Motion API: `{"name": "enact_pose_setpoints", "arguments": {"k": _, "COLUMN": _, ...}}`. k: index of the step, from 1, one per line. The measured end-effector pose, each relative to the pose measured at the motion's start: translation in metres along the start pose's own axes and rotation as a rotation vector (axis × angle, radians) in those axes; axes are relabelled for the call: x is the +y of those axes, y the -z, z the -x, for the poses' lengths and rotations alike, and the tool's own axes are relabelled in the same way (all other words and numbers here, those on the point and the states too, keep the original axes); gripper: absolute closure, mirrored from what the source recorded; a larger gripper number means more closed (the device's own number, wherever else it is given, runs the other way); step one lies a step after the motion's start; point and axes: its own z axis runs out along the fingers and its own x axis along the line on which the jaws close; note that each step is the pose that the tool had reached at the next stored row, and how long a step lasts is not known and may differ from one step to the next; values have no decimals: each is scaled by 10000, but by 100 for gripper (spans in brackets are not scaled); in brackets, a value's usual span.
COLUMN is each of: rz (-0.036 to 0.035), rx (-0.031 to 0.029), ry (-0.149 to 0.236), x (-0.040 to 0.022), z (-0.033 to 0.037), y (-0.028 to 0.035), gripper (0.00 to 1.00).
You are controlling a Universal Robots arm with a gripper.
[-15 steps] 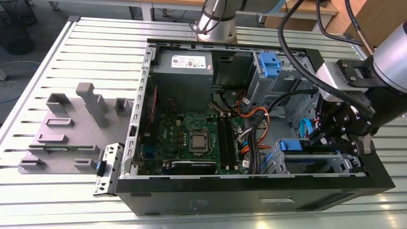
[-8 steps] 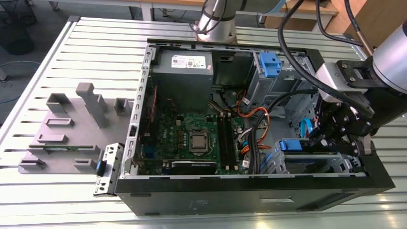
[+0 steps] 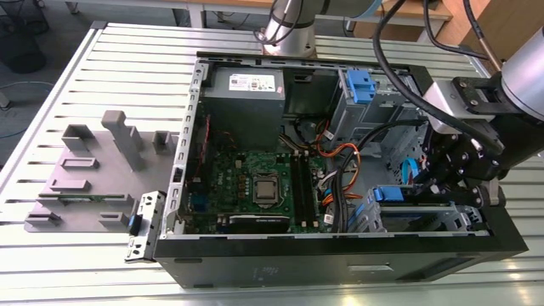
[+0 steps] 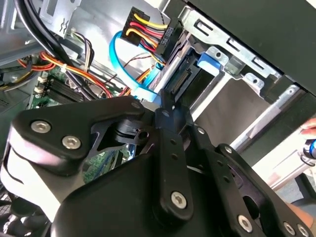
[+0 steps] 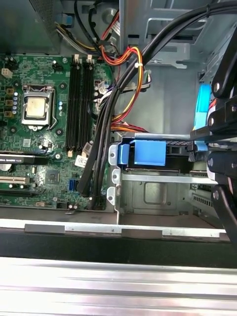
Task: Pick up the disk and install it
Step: 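Insert the first disk wire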
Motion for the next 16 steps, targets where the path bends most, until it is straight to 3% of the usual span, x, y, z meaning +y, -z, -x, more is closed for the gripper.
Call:
{"name": "enact_pose_setpoints", "arguments": {"k": 9, "rz": 0, "rx": -2, "ry": 0, "x": 5, "z": 14, "y": 232, "gripper": 76}}
{"name": "enact_pose_setpoints", "arguments": {"k": 16, "rz": 0, "rx": -4, "ry": 0, "x": 5, "z": 16, "y": 251, "gripper": 76}}
